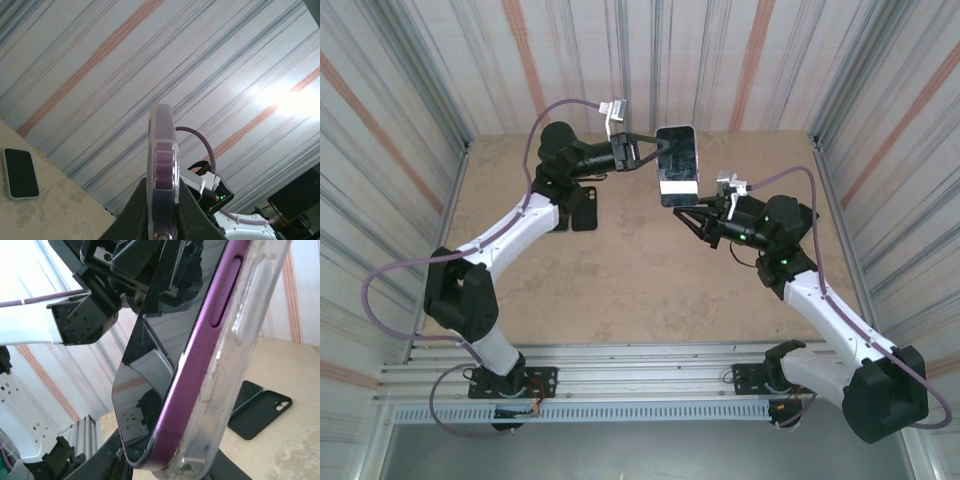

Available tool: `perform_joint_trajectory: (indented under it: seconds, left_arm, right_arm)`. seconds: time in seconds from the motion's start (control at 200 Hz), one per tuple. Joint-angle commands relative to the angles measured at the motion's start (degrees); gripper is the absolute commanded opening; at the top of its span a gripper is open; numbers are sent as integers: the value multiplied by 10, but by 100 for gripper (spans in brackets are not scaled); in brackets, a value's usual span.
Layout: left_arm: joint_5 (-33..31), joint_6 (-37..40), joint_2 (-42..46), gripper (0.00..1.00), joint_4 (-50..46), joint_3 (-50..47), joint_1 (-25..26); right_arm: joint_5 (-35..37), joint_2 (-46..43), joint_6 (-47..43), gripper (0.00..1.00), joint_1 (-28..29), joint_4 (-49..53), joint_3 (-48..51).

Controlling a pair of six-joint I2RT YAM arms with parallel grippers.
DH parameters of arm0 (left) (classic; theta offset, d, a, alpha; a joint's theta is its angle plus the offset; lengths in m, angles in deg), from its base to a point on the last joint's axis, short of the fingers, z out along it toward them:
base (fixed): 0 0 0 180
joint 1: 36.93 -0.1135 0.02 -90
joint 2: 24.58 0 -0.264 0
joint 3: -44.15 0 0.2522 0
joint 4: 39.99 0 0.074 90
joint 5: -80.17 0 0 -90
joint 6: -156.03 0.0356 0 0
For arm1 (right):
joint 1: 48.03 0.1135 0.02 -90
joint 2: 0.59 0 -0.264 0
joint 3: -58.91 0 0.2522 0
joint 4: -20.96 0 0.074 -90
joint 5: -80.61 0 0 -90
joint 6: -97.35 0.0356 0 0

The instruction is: Take the phone out of the phone case

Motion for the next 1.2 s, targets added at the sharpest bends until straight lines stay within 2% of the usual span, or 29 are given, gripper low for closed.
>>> perform_joint_trajectory:
  seconds: [0.0,0.311,0.516,0.837,0.972,1.193]
  left_arm:
    - [10,-36,8,0,46,-5,7]
    - [13,-52,20,0,66,-15,8]
    - [23,-87,17,0,102,-12,15]
    - [25,-94,22,0,107,-10,29]
    - [9,-95,18,0,96,-10,30]
    - [-78,-105,16,0,75,-38,23]
  right_arm:
    - [6,5,34,29,-20,-59,-10]
    - [-12,32,107,31,-27,-153,-3]
    - [-18,42,134,30,-40,-156,-9]
    - [-25,62,170,29,-46,-170,-29]
    - [-20,84,212,28,-48,-193,-39]
    - [21,113,333,23,-42,-279,-38]
